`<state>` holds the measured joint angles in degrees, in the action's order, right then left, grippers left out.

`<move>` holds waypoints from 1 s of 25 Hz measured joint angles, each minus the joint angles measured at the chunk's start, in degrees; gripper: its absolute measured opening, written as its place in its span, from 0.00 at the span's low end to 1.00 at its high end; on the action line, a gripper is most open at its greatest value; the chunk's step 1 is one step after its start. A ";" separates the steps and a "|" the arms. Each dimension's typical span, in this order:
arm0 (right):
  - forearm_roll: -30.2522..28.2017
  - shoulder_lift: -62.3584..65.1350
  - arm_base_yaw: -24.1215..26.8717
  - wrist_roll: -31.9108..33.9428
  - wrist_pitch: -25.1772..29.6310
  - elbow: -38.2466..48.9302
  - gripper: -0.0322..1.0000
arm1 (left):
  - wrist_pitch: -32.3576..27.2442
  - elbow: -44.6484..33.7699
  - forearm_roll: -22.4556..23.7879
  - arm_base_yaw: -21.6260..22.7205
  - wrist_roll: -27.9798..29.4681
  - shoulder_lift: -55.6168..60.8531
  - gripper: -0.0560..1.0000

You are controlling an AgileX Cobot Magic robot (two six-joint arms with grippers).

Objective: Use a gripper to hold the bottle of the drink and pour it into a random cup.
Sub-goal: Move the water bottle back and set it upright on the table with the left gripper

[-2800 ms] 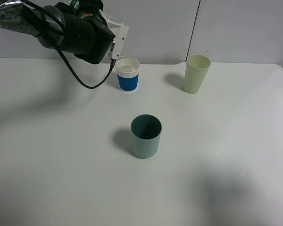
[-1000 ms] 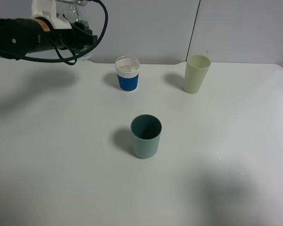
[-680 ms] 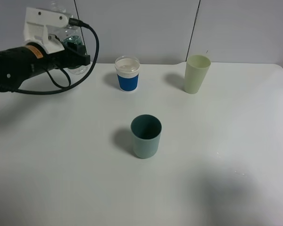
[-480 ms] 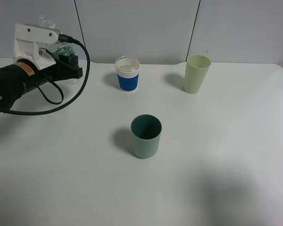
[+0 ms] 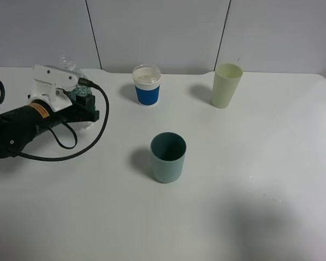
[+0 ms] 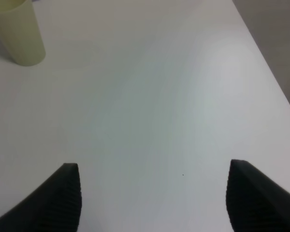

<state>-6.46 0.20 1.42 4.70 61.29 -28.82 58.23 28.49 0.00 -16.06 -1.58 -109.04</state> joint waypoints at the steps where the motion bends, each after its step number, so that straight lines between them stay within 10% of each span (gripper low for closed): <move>1: 0.00 0.00 0.00 0.00 0.00 0.00 0.65 | 0.99 0.00 0.00 0.00 0.00 -1.23 0.46; 25: 0.00 0.00 0.00 0.00 0.00 0.00 0.65 | 8.27 0.05 2.19 0.01 0.00 -8.22 0.46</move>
<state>-6.46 0.20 1.42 4.70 61.29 -28.82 66.49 28.54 2.19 -16.05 -1.58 -117.26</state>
